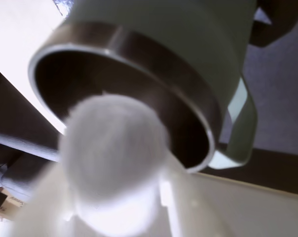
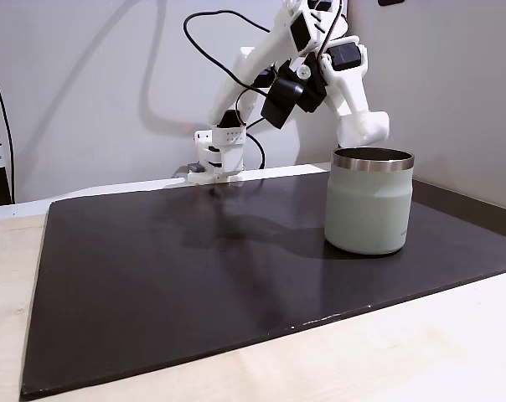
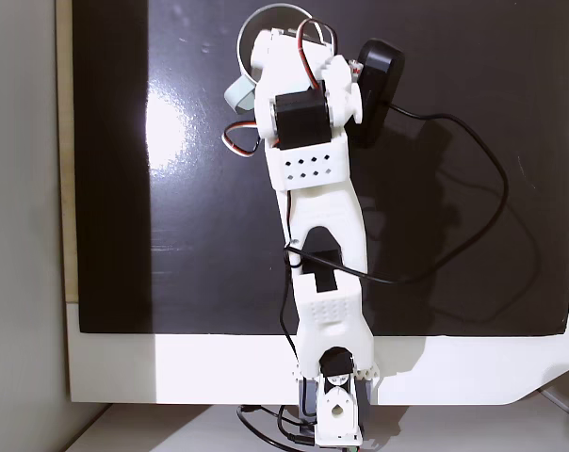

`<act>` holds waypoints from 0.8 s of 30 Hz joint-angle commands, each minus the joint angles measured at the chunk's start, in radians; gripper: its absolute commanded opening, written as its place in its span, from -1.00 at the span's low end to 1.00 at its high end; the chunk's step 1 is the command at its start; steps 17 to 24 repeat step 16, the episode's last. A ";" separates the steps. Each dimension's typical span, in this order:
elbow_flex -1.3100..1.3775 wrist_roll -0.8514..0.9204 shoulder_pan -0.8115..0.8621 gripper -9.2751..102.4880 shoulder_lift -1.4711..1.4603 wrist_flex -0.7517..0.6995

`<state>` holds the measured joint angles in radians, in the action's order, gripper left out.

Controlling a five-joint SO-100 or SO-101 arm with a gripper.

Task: Grasp a gauze and put it in the cup.

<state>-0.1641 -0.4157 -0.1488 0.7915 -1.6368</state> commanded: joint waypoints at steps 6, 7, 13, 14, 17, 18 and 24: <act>0.083 0.011 -0.009 -0.06 0.012 -0.015; 0.083 0.012 -0.011 -0.06 0.012 -0.017; 0.084 0.018 -0.011 -0.08 0.014 -0.021; 0.084 0.018 -0.011 -0.08 0.014 -0.021; 0.084 0.020 -0.011 -0.09 0.014 -0.023; 0.084 0.020 -0.011 -0.09 0.014 -0.023; 0.084 0.020 -0.011 -0.09 0.014 -0.023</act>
